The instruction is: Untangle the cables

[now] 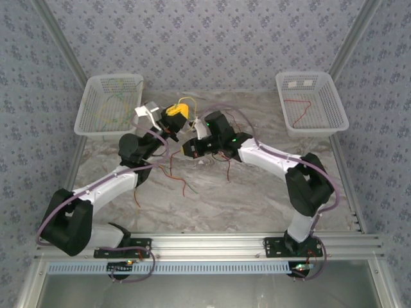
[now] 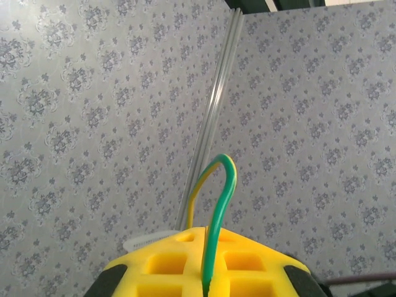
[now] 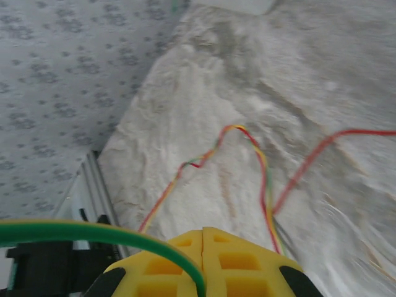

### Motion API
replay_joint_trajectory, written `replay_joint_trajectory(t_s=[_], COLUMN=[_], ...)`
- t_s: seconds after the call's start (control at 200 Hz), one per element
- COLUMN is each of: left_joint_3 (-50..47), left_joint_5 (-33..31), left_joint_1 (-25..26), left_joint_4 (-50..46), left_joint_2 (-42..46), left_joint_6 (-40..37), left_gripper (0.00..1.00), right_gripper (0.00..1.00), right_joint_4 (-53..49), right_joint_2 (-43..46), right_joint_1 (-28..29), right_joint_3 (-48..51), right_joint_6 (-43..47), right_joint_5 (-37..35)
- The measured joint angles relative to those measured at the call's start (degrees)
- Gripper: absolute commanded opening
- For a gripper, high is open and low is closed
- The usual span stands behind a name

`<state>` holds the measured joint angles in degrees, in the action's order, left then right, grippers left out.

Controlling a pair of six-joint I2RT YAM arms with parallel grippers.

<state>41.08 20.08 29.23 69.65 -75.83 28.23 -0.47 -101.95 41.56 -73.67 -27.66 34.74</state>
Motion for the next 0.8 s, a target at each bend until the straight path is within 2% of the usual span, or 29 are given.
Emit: replay_joint_trajectory(t_s=[0.15,0.27,0.48,0.615,0.8], left_joint_3=[-2.1,-4.1,-5.7,-7.1,-8.4], left_joint_5=[-1.5,-2.7,-3.6,-4.0,-5.6], left_joint_1=[0.0,0.0,-0.9,-2.6,-5.4], left_joint_4=[2.7,2.8,2.8,1.5,-4.9], left_joint_2=[0.2,1.2,4.1,6.1,10.3], left_joint_6=[0.3,0.1,-0.7,-1.6,-4.9], left_gripper=[0.00,0.00,0.00,0.00,0.00], right_gripper=[0.00,0.00,0.00,0.00,0.00], right_joint_4=[8.9,9.2,8.0,7.0,4.9], right_joint_2=[-6.4,-10.2,-10.4,-10.2,-5.9], right_joint_1=[1.8,4.3,7.9,6.9,3.4], right_joint_3=[-2.4,-5.7,-7.2,-7.1,-6.2], right_joint_6=[-4.3,-3.8,-1.3,-1.0,-0.4], right_joint_5=[5.8,8.0,9.0,6.8,5.6])
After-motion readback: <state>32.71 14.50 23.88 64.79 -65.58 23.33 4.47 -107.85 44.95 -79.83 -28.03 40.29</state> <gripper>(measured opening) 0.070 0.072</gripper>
